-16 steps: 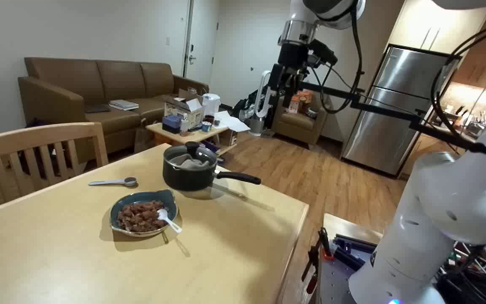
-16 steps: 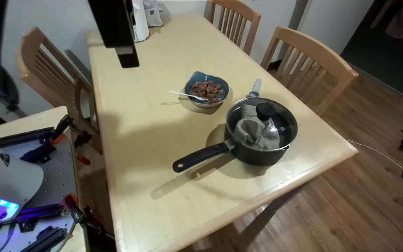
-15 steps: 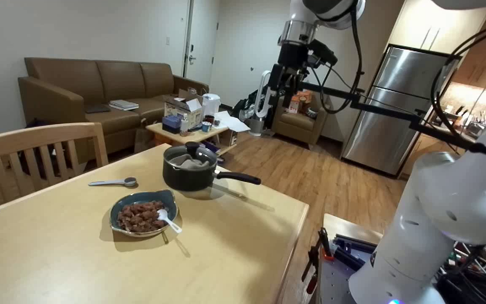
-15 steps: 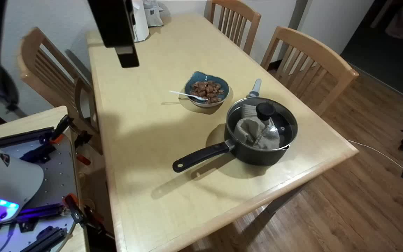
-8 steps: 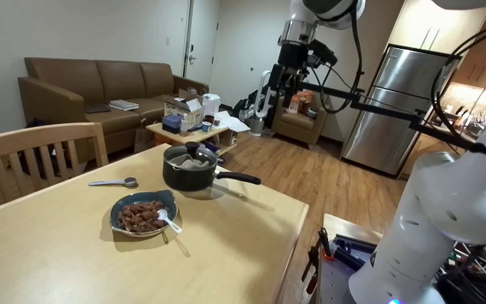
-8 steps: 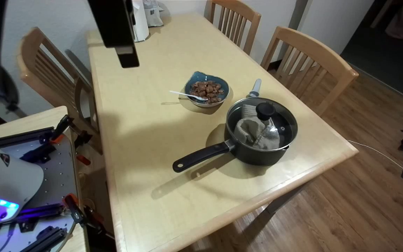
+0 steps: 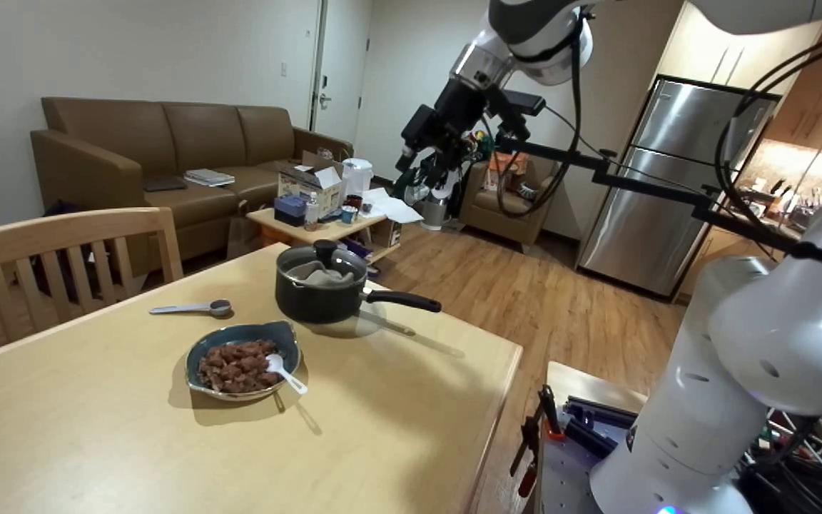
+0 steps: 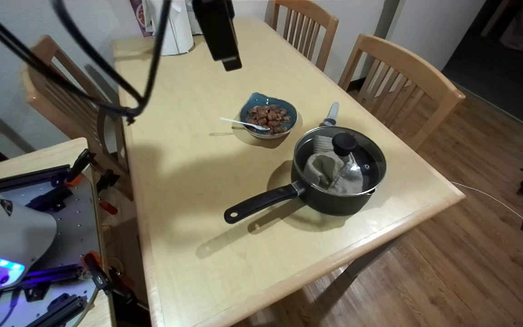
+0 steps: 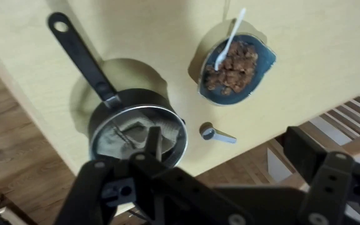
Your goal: Pick up the white spoon from the bowl and put it on the table.
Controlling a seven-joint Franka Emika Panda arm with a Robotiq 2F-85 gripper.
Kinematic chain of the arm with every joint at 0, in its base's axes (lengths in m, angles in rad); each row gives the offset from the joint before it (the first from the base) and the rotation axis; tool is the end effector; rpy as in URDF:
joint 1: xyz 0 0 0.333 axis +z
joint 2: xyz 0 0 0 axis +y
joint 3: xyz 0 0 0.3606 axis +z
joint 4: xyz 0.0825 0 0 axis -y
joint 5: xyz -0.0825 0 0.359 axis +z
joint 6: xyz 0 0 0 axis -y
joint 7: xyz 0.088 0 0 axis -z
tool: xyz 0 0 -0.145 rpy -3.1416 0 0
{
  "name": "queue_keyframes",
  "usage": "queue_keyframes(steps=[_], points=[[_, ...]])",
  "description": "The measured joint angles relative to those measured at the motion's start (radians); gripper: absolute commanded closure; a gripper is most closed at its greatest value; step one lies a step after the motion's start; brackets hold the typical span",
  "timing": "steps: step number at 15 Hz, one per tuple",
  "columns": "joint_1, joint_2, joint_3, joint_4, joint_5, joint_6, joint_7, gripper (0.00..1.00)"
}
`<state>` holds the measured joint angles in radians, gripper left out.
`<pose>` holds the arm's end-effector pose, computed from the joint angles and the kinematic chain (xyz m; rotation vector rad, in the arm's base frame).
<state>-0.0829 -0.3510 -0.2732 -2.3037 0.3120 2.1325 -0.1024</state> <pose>0.4107 -0.1386 0.5154 -2.7434 0.5439 -0.3360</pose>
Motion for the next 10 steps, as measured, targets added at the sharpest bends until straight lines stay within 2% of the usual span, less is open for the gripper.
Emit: queue_keyframes(steps=[2,5,8,10], points=[[0.077,0.055,-0.002,-0.032,0.172,0.108,-0.061,0.0],[0.163,0.168,0.04,-0.03,0.353,0.13,-0.16,0.0],[0.178,0.284,0.108,0.003,0.402,0.113,-0.197,0.0],[0.178,0.322,0.115,0.028,0.403,0.107,-0.206,0.0]])
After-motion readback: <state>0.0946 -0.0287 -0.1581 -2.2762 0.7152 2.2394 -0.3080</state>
